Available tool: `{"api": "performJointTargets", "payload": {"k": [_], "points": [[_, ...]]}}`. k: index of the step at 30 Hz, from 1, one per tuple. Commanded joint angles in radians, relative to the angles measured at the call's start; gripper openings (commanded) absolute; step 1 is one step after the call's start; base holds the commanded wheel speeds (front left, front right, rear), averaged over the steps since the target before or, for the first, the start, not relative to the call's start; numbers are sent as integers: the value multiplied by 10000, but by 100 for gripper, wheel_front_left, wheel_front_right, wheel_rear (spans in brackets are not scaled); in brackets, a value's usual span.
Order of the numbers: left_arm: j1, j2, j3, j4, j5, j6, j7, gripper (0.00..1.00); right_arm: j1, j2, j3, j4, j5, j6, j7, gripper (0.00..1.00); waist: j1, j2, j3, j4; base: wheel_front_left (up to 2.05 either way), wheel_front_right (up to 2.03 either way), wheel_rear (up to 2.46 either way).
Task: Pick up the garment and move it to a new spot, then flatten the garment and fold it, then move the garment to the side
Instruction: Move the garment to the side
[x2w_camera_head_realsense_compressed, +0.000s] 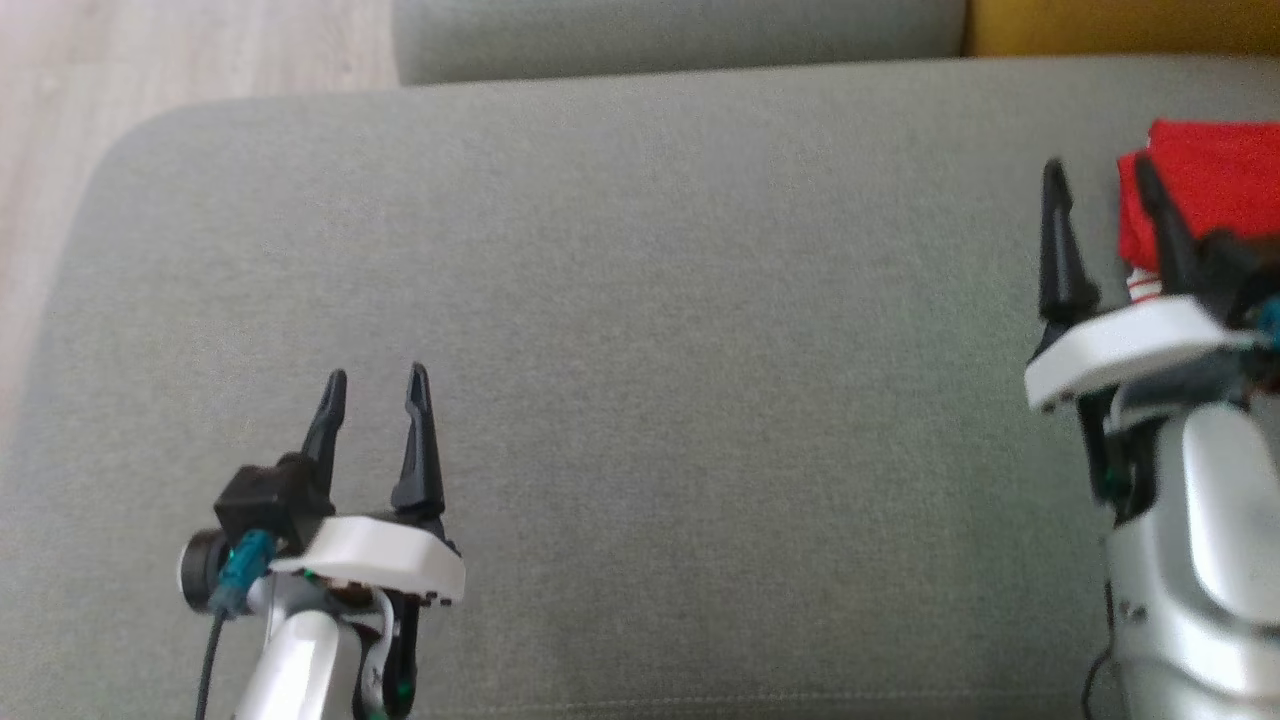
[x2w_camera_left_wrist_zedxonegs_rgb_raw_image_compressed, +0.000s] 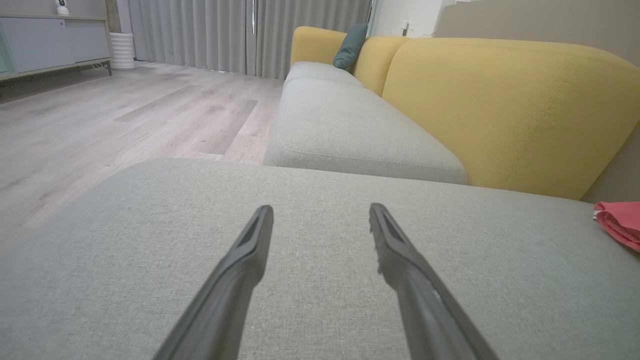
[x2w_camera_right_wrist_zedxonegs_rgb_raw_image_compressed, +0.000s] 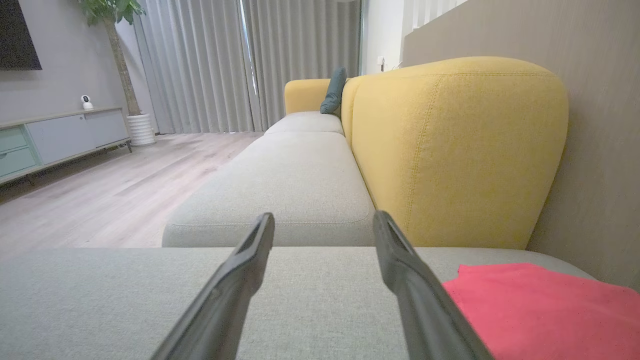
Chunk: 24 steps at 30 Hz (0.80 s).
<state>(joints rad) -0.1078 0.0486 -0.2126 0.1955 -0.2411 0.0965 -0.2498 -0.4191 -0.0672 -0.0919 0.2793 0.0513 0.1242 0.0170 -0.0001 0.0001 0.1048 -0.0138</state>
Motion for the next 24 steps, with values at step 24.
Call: {"api": "performJointTargets", "payload": {"k": [24], "points": [[523, 16, -264, 469, 22, -60, -120, 100, 2873, 169, 1464, 735, 1287, 65, -2556, 100, 1, -1, -1195, 578, 0, 0, 0]]}}
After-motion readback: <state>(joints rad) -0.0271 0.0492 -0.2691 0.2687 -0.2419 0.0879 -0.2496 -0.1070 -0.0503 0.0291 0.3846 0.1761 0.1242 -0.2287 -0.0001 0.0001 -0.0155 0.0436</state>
